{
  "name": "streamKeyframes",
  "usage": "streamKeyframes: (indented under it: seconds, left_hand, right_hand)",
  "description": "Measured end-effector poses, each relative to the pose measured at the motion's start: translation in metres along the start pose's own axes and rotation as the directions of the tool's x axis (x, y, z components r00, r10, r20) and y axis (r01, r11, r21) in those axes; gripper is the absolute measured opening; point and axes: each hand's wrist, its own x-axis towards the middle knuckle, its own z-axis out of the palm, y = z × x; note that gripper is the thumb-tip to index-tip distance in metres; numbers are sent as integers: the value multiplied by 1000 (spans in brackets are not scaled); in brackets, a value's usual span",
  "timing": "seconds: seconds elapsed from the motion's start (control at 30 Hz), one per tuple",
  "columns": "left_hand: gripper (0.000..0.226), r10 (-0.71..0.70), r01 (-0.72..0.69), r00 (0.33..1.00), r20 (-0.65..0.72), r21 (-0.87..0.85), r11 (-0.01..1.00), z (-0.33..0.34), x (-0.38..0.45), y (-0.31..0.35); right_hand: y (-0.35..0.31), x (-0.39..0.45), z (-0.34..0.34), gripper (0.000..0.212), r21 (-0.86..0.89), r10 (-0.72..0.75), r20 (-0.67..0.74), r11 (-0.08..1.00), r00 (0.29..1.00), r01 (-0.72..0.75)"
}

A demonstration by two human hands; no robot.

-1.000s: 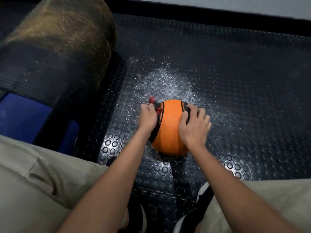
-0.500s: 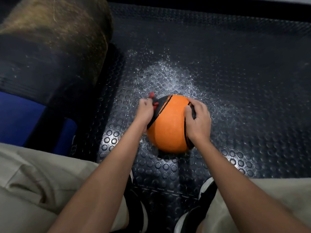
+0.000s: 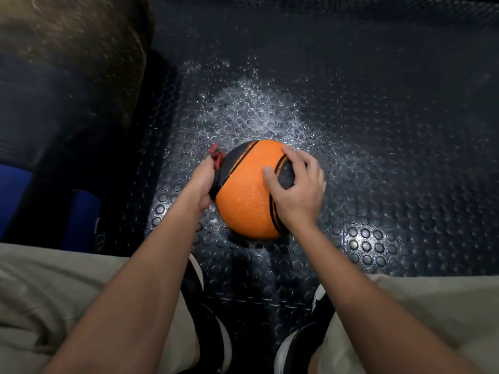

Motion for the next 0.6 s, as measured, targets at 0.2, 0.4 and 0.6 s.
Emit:
streamKeyframes:
  seconds: [0.2, 0.4, 0.6]
  left_hand:
    - [31, 211, -198, 976, -43, 216, 956, 24, -21, 24]
    - [30, 389, -359, 921, -7, 374, 855, 31, -28, 23]
    - [38, 18, -19, 997, -75, -11, 1000, 1, -17, -31]
  right_hand:
    - [-9, -4, 3, 58, -52, 59, -41, 997, 997, -61]
    - [2, 4, -15, 61, -103, 100, 16, 990, 995, -98]
    - [6, 1, -15, 59, -47, 146, 24, 988, 989, -145]
